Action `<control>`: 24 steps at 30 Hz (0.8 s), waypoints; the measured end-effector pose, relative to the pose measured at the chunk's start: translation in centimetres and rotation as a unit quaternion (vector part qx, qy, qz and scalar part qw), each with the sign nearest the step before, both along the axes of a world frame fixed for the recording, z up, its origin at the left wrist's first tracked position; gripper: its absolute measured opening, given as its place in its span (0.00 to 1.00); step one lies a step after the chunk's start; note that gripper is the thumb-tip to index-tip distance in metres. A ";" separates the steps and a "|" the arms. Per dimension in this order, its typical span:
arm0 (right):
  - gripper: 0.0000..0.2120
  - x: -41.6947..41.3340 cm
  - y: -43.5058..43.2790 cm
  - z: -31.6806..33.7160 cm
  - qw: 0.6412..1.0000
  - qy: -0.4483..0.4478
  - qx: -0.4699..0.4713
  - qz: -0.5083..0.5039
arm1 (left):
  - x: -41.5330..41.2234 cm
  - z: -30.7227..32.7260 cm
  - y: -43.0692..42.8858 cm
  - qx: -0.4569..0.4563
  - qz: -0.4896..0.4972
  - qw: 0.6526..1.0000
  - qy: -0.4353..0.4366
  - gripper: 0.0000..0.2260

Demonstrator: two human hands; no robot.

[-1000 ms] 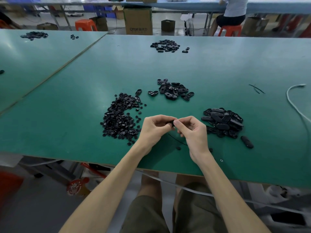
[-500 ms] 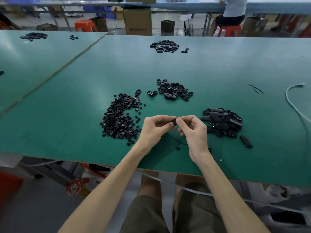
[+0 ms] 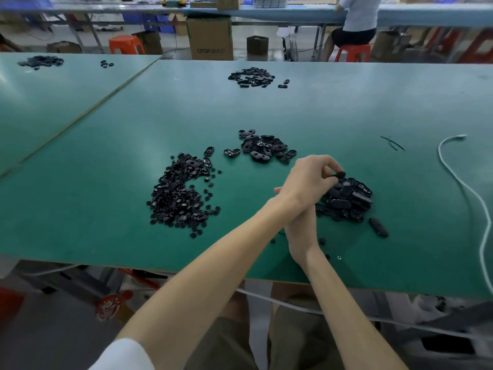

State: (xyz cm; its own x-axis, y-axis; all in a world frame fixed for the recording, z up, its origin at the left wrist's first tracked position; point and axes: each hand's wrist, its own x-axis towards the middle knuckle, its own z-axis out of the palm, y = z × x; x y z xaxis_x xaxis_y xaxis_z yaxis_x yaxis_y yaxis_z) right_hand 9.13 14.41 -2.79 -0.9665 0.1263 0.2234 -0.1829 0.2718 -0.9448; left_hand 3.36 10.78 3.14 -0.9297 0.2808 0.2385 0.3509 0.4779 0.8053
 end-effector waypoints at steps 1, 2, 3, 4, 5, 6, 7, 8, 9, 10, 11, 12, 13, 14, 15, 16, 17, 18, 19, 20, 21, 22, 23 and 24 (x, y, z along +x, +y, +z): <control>0.17 0.2 0.3 -0.4 1.000 0.005 -0.017 -0.001 | -0.3 0.0 0.5 -0.007 -0.006 1.000 -0.006 0.09; 0.17 0.3 0.4 -0.5 0.999 0.011 -0.049 0.004 | -0.4 -0.1 0.8 -0.019 -0.011 1.000 -0.010 0.10; 0.16 0.3 0.4 -0.4 0.996 -0.001 -0.085 0.019 | -0.5 -0.3 0.8 -0.032 -0.013 0.999 -0.012 0.12; 0.14 0.2 0.3 -0.8 0.992 0.010 -0.120 0.023 | -0.6 -0.5 0.7 -0.044 -0.010 0.999 -0.013 0.13; 0.14 -0.1 0.0 -0.8 0.990 0.001 -0.141 -0.010 | -0.7 -0.7 0.3 -0.048 -0.001 0.999 -0.012 0.14; 0.17 -0.2 -0.1 -0.8 0.991 0.004 -0.130 -0.020 | -0.9 -0.8 -0.3 -0.046 0.014 0.999 -0.008 0.14; 0.12 -0.4 -0.1 -0.8 0.995 -0.011 -0.099 -0.002 | -1.1 -0.9 -1.1 -0.042 0.033 0.999 -0.001 0.13; 0.06 -0.4 -0.3 -0.3 0.995 -0.029 -0.092 0.007 | -1.5 -1.0 -2.1 -0.039 0.056 0.998 0.006 0.12; 0.04 -0.7 -0.5 -0.9 0.995 -0.045 -0.094 0.002 | -2.0 -1.1 -3.4 -0.041 0.083 0.996 0.011 0.12; 0.05 -0.7 -0.7 -0.9 0.993 -0.055 -0.108 0.000 | -2.5 -1.1 -4.7 -0.053 0.112 0.992 0.014 0.13; 0.06 -0.5 -0.8 -0.9 0.989 -0.062 -0.134 0.001 | -3.0 -1.1 -6.2 -0.076 0.142 0.987 0.014 0.14; 0.07 -0.5 -0.8 -0.8 0.987 -0.066 -0.147 -0.002 | -3.6 -1.1 -7.8 -0.109 0.174 0.979 0.011 0.15; 0.07 -0.4 -0.8 -0.8 0.985 -0.069 -0.160 -0.001 | -4.2 -1.3 -9.4 -0.152 0.203 0.967 0.008 0.15; 0.07 -0.4 -0.7 -0.7 0.984 -0.070 -0.163 0.003 | -4.7 -1.5 -11.1 -0.200 0.225 0.954 0.002 0.14; 0.07 -0.5 -0.7 -0.7 0.984 -0.068 -0.165 0.005 | -5.0 -1.7 -12.8 -0.245 0.244 0.938 -0.009 0.11; 0.07 -0.4 -0.8 -0.6 0.984 -0.069 -0.164 0.007 | -5.1 -1.8 -14.3 -0.283 0.256 0.924 -0.027 0.08; 0.07 -0.4 -0.8 -0.6 0.984 -0.068 -0.162 0.009 | -5.0 -2.0 -15.5 -0.312 0.260 0.913 -0.046 0.07; 0.07 -0.4 -0.8 -0.6 0.984 -0.070 -0.162 0.012 | -4.8 -2.1 -16.4 -0.336 0.257 0.905 -0.057 0.11; 0.07 -0.4 -0.8 -0.6 0.984 -0.070 -0.166 0.015 | -4.5 -2.2 -17.0 -0.357 0.248 0.899 -0.060 0.14; 0.07 -0.4 -0.7 -0.5 0.983 -0.070 -0.166 0.017 | -4.2 -2.3 -17.3 -0.358 0.240 0.901 -0.056 0.15; 0.07 -0.4 -0.7 -0.5 0.983 -0.070 -0.167 0.018 | -4.0 -2.5 -17.4 -0.351 0.233 0.906 -0.046 0.13; 0.07 -0.4 -0.7 -0.5 0.983 -0.070 -0.167 0.017 | -3.7 -2.5 -17.1 -0.342 0.219 0.913 -0.040 0.09; 0.06 -0.5 -0.7 -0.6 0.983 -0.069 -0.168 0.016 | -3.7 -2.6 -16.8 -0.329 0.196 0.923 -0.030 0.08; 0.06 -0.4 -0.7 -0.5 0.983 -0.070 -0.167 0.015 | -3.6 -2.6 -16.4 -0.322 0.169 0.931 -0.021 0.11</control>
State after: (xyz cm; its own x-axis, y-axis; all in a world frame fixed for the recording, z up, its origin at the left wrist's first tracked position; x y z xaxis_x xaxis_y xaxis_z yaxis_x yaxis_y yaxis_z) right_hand 8.68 13.67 -3.34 -0.9894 0.1404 0.0380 -0.0470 -0.0613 -0.9970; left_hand -0.20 -5.59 0.58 -0.9955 0.0435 0.0841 0.0686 0.9436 0.3238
